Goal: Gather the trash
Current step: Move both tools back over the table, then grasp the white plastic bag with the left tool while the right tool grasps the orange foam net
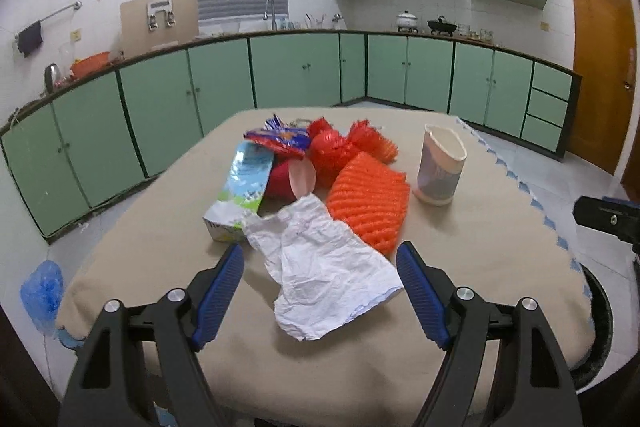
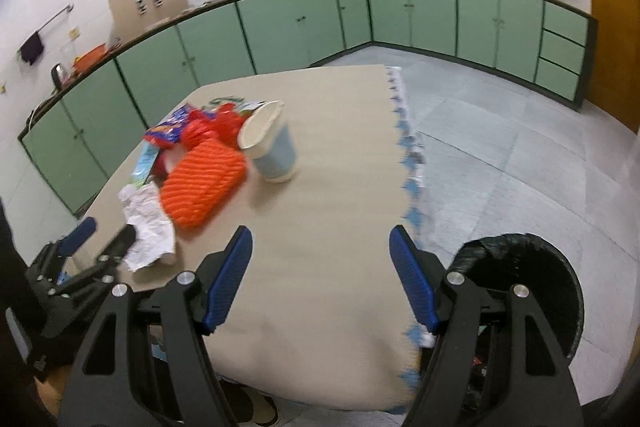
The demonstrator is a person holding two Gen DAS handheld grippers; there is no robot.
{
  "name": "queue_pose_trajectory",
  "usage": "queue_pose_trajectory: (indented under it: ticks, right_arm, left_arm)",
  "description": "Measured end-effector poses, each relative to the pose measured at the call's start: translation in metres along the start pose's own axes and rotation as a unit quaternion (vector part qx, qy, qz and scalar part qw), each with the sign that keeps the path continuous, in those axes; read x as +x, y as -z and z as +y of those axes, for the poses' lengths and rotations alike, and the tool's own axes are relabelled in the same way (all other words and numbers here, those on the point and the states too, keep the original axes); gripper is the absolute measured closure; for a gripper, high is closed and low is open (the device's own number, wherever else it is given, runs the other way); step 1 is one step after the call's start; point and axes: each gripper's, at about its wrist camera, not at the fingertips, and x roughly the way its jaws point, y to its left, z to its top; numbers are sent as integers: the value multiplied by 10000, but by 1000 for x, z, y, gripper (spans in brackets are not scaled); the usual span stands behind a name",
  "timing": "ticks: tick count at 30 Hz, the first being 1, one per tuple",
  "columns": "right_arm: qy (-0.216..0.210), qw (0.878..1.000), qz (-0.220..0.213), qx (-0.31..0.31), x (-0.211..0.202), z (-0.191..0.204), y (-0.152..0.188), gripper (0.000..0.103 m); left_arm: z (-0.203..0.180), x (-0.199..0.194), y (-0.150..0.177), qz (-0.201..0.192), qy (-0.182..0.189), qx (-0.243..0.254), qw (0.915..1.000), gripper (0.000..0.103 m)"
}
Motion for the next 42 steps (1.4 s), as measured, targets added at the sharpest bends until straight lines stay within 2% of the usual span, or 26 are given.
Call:
queue_pose_trajectory:
  ticks: [6,8,9,11,12,13,21,28,36,42]
  right_arm:
    - [-32,9998,60,-172,14,23,-4,34]
    - [-43,9998,84,-202,19,31,-5,34]
    - [-46,9997,92,-220,22,34,-5,34]
    - [-65,9995,121,-276,27,43,-5,34]
    - [-74,9994,130,-297,29,46,-5,34]
    - [-85,9993,141,-326,32,51,-5,34]
    - [-187,9987,167,-440,40,70,-9,34]
    - [-257,9986,224,-405,56,87,-12,34]
    - [-267,9985,275,-379,78,110,-13,34]
    - [-196,9983,429,-343,104,119,-13,35]
  left_arm:
    - [7,20,8,237,143,-65,9996,26]
    - [8,24,7,310,247,-54,9992,41]
    - [8,28,7,414,355,-29,9985,67]
    - [9,31,7,462,446,-43,9979,78]
    - [11,29,7,418,480,-41,9980,91]
    - [13,28,7,367,503,-57,9980,96]
    - [28,4,-4,-43,522,-241,9983,101]
    - [49,-19,-22,-573,261,-274,9976,101]
    - [84,-5,-22,-598,133,-450,9971,101]
    - [100,-3,-20,-627,90,-394,9972,101]
